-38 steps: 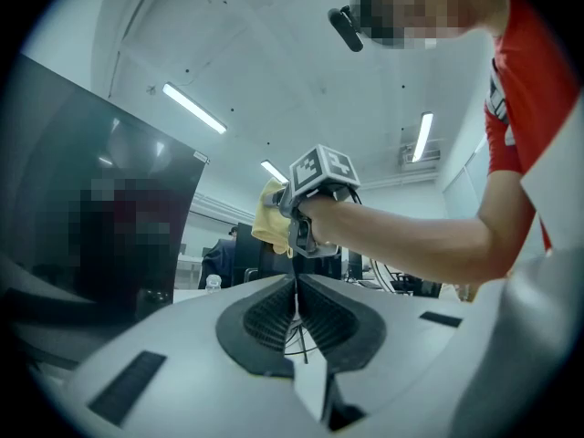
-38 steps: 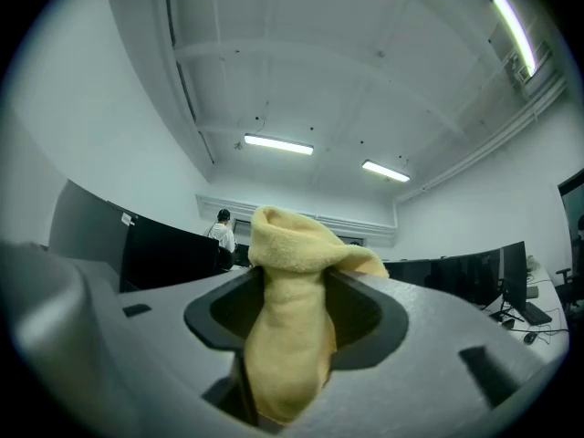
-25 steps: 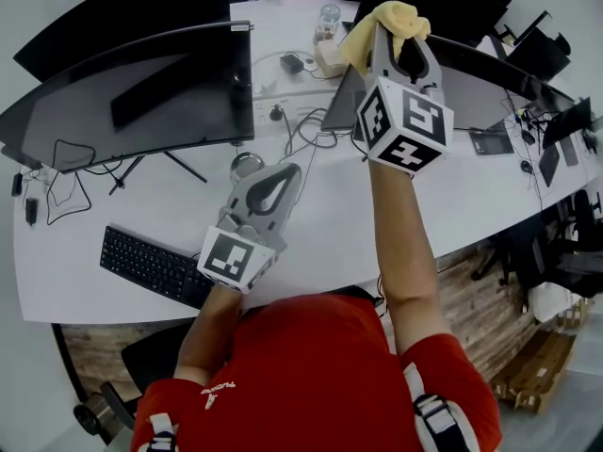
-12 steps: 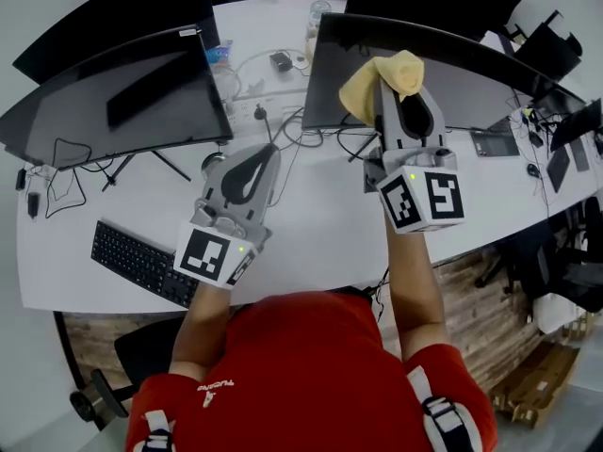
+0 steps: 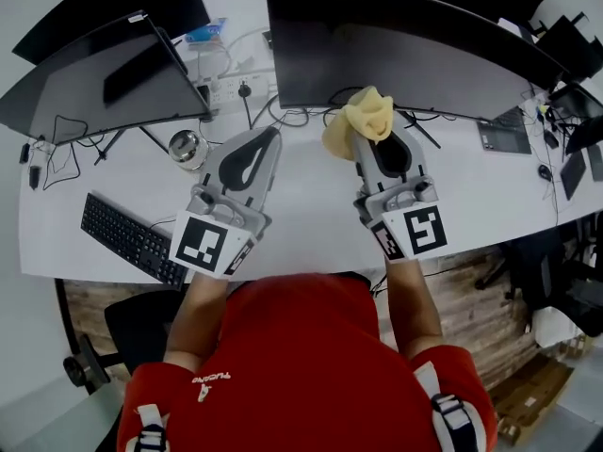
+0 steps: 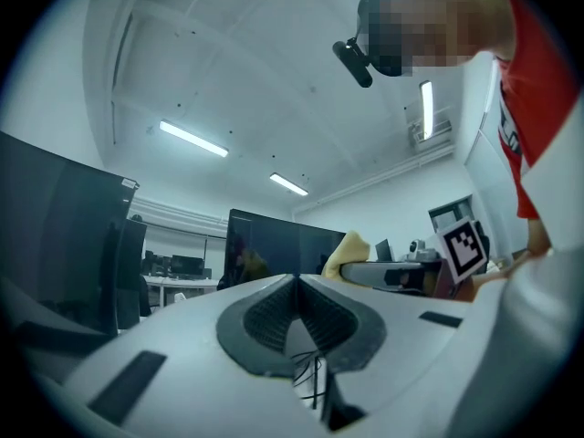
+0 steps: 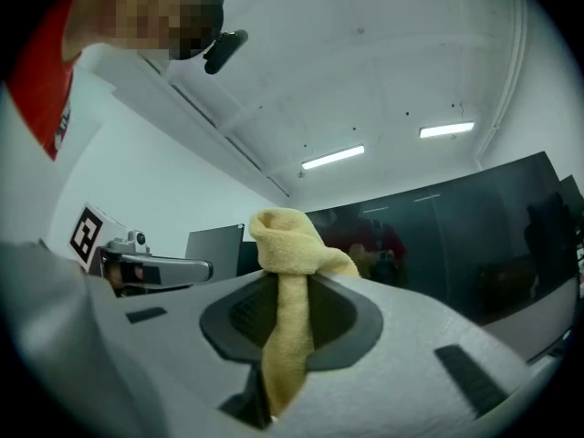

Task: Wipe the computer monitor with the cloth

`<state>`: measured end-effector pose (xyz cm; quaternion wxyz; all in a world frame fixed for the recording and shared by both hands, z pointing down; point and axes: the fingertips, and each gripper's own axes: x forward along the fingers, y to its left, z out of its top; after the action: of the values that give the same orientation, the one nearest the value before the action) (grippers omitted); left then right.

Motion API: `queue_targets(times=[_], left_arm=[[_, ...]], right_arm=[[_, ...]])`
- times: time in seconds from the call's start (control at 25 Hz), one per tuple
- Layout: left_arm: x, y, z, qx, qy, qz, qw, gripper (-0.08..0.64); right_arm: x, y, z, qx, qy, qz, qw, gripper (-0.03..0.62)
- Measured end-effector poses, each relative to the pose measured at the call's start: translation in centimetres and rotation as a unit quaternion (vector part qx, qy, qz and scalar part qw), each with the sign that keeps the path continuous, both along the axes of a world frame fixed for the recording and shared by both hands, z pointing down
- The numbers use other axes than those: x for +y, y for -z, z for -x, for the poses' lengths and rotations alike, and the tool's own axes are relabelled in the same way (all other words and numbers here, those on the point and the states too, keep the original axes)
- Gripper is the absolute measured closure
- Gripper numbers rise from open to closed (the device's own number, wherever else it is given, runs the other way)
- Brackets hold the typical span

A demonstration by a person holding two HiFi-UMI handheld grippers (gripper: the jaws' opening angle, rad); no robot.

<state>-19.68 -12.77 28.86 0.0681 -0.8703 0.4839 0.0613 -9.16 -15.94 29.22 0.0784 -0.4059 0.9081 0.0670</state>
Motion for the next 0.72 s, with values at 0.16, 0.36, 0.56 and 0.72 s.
queue_targets(times=[0.16, 0.36, 0.56, 0.72], left_arm=[[0.4, -1.0, -2.8, -0.006, 0.016, 0.012, 0.9998, 0.548], [0.9, -2.1, -6.6, -0.012, 0.030, 0.021, 0.9992, 0.548], [1.5, -2.7, -8.5, -0.013, 0.052, 0.022, 0.9983, 0.548], [2.5, -3.0, -9.1, -0.012, 0.060, 0.025, 0.9978, 0.548]], right_arm=[[1.0, -1.8, -2.2, 0.001, 0.028, 0.013, 1.000, 0.531], [1.6, -3.7, -5.5, 0.003, 0.054, 0.025, 0.998, 0.532], [2.3, -4.6, -7.8, 0.009, 0.075, 0.025, 0.997, 0.532], [3.1, -5.0, -8.8, 0.009, 0.076, 0.028, 0.997, 0.532]])
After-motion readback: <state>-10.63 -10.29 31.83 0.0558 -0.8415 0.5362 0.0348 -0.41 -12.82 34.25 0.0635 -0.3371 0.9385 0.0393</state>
